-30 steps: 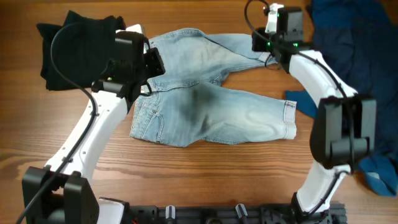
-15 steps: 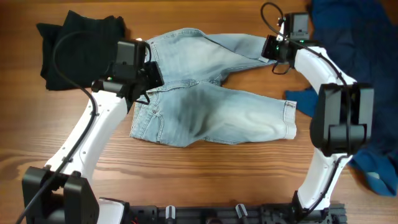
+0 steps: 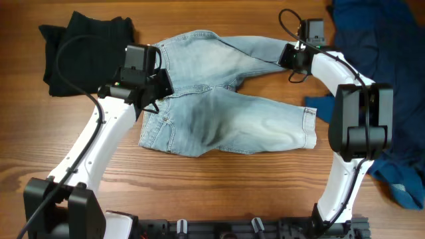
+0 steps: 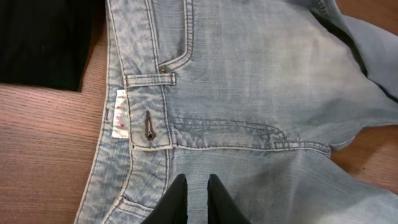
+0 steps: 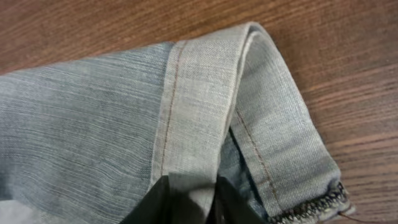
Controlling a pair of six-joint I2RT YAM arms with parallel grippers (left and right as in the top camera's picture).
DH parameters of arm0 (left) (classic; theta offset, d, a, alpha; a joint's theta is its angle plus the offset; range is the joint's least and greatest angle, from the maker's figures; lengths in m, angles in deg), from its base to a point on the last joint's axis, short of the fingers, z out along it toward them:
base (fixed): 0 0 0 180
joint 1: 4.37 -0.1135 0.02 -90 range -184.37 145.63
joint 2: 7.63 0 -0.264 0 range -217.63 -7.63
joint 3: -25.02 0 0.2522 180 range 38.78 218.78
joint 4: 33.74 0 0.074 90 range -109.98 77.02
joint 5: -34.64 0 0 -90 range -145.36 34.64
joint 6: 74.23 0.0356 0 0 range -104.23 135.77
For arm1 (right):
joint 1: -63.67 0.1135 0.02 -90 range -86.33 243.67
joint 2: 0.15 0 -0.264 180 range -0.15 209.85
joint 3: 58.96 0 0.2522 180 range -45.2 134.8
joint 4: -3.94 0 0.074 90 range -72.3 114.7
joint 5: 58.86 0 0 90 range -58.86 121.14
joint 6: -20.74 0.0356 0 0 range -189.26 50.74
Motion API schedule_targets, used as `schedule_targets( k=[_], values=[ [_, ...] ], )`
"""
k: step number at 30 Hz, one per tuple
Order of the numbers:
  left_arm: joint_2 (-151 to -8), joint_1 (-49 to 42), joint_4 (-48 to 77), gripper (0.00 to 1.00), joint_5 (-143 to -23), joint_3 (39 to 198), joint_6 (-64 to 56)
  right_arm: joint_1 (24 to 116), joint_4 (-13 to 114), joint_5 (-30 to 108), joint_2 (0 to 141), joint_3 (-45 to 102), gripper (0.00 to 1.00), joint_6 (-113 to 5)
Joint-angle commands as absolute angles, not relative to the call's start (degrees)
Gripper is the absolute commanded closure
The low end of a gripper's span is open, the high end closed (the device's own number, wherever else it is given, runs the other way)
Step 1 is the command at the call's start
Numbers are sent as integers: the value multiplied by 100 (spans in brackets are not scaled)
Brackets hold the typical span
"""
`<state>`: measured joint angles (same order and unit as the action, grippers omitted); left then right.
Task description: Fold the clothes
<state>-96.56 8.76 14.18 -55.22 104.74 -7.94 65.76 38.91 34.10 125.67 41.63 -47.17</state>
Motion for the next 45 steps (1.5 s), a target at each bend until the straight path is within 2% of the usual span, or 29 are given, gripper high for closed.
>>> schedule_targets(
  k=[1,4,11,16,20,21,22,23,24,25,27,30,32,35,45],
  values=[
    [-9627,902,1415,88,-5421,10555,-844,6606,3764,3661,12702,4246,84,-4661],
    [-9630,902,1415,88,-5421,10555,-844,6606,3703,3775,12702,4246,96,-4658],
    [-9673,902,1413,88,-5421,10555,-846,6606,3347,4066,12224,4349,95,-4667],
    [-9789,902,1413,88,-5423,10555,-848,6606,1598,4407,12060,4353,96,-4114],
    [-9951,902,1418,89,-5423,10555,-848,6602,643,3740,12077,4353,96,-3782],
    [-9953,902,1415,89,-5426,10555,-848,6591,757,3736,12077,4353,95,-3784],
    [-9953,902,1402,89,-5423,10555,-848,6573,1008,3777,12077,4353,88,-3808],
    [-9953,902,1370,89,-5423,10555,-848,6569,2011,4428,12075,4353,58,-4392],
    [-9953,902,1363,89,-5423,10555,-846,6569,2584,4588,12071,4353,38,-4543],
    [-9953,902,1363,89,-5423,10555,-846,6573,2899,4581,12071,4353,34,-4578],
    [-9953,902,1365,89,-5423,10555,-846,6597,3646,4376,12073,4351,30,-4658],
    [-9953,902,1367,89,-5423,10555,-848,6606,3930,4074,12077,4340,30,-4490],
    [-9953,902,1374,89,-5426,10555,-848,6606,4044,4015,12077,4340,34,-4346],
    [-9953,902,1372,90,-5426,10555,-848,6678,4173,3993,12193,4331,39,-4311],
    [-9953,900,1370,92,-5421,10555,-846,6853,4024,3357,12641,4329,37,-4057]
  ],
)
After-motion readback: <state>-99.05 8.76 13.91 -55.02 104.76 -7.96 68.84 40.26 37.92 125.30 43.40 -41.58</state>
